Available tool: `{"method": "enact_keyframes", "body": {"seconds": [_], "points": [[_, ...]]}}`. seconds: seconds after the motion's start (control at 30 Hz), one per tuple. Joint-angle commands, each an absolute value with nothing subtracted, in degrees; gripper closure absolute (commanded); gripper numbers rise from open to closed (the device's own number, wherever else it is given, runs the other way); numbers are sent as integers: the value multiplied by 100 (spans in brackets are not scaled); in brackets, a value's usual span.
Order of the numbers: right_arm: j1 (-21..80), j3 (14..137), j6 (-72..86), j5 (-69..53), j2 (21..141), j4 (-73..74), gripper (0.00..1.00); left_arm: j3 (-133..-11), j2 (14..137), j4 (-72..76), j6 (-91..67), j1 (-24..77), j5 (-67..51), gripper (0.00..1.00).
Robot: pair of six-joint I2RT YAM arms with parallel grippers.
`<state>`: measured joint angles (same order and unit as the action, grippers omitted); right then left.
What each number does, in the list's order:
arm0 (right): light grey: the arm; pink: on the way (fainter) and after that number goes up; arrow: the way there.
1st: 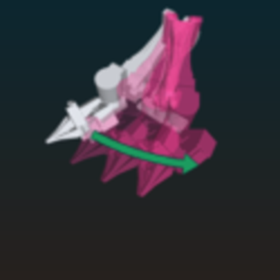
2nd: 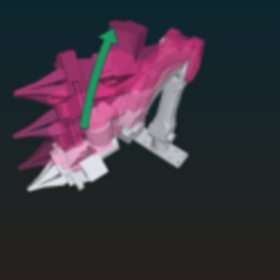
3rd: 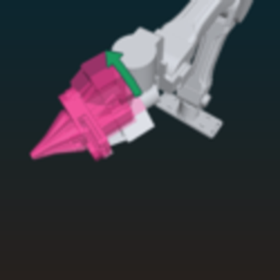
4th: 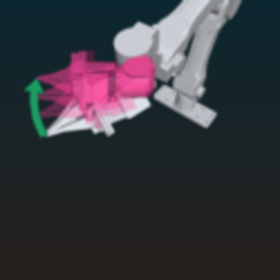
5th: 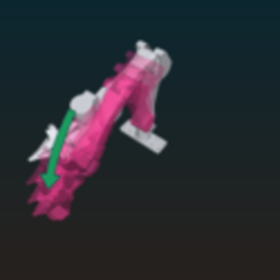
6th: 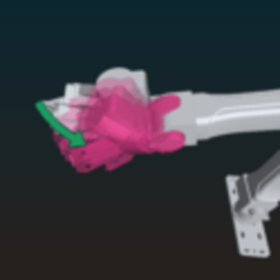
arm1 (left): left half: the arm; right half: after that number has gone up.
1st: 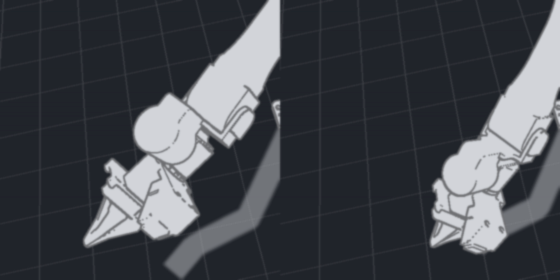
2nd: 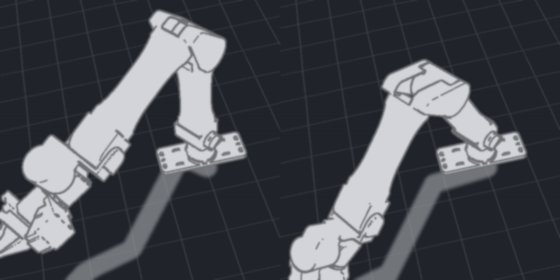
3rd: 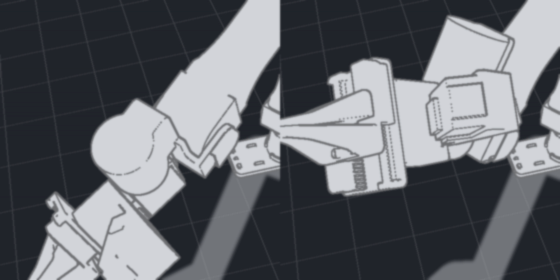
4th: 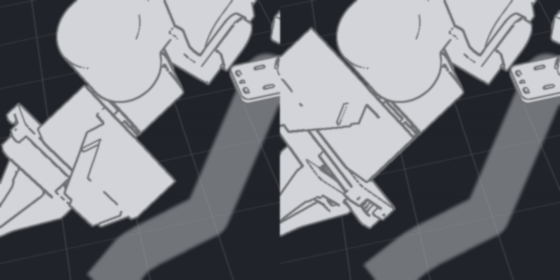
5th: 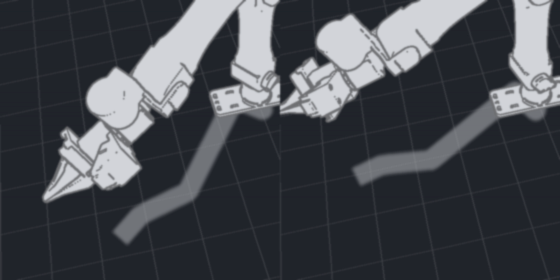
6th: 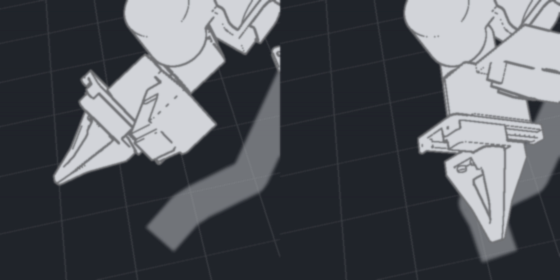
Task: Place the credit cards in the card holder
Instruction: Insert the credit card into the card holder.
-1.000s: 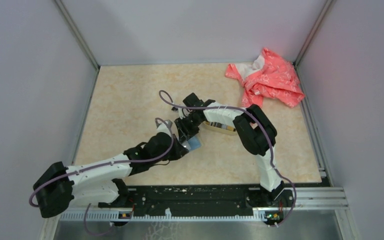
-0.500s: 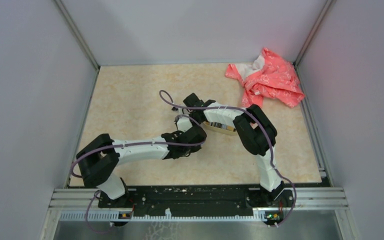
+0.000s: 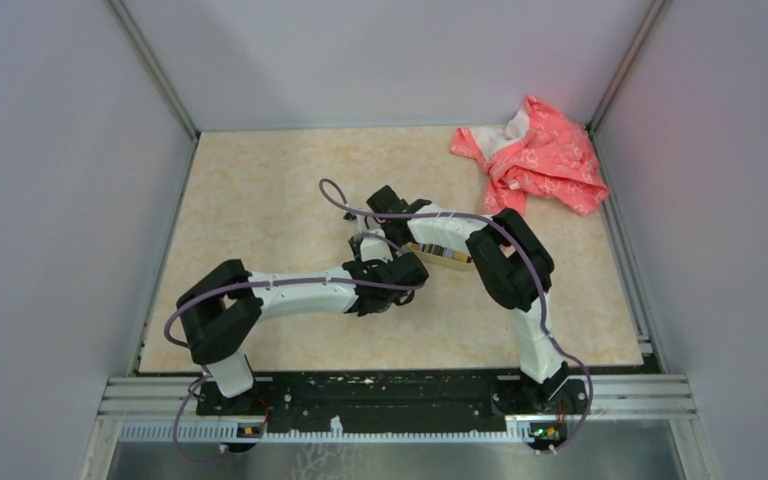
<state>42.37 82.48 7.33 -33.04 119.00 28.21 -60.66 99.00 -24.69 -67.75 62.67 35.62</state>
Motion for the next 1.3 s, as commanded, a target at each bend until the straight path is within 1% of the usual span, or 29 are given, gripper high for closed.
{"method": "enact_keyframes", "body": {"seconds": [0.0, 0.13, 0.33, 0.47, 0.6, 0.7, 0.8, 0.9, 0.93, 1.07, 1.27], "points": [[4307, 8165, 686, -3348, 12004, 2879, 59, -6100, 10132, -3614, -7876, 6161, 4323, 90], [4306, 8160, 679, -3340, 11993, 2878, 59, -6062, 10160, -3822, -8121, 6161, 4385, 87], [4302, 8081, 668, -3361, 11912, 2827, 59, -5936, 10073, -3935, -8291, 6162, 4351, 88], [4300, 8010, 700, -3479, 11859, 2744, 59, -5889, 9964, -4220, -8663, 6289, 4623, 89], [4298, 7981, 729, -3569, 11838, 2696, 59, -6010, 10085, -4753, -9262, 6521, 5099, 89], [4291, 7957, 730, -3584, 11822, 2668, 59, -6426, 10381, -5535, -9830, 6757, 5433, 88], [4278, 7948, 730, -3595, 11807, 2656, 59, -6834, 10756, -6441, -10617, 6907, 5698, 84], [4274, 7949, 731, -3588, 11795, 2655, 59, -7093, 11041, -7016, -11073, 6993, 5820, 75], [4271, 7946, 725, -3582, 11795, 2654, 59, -7137, 11062, -7079, -11124, 7045, 5855, 73], [4267, 7939, 713, -3590, 11778, 2646, 59, -7280, 10887, -7018, -11099, 7240, 5986, 71], [4271, 7930, 712, -3621, 11777, 2637, 59, -7187, 10599, -6208, -10527, 7243, 6253, 70]]}}
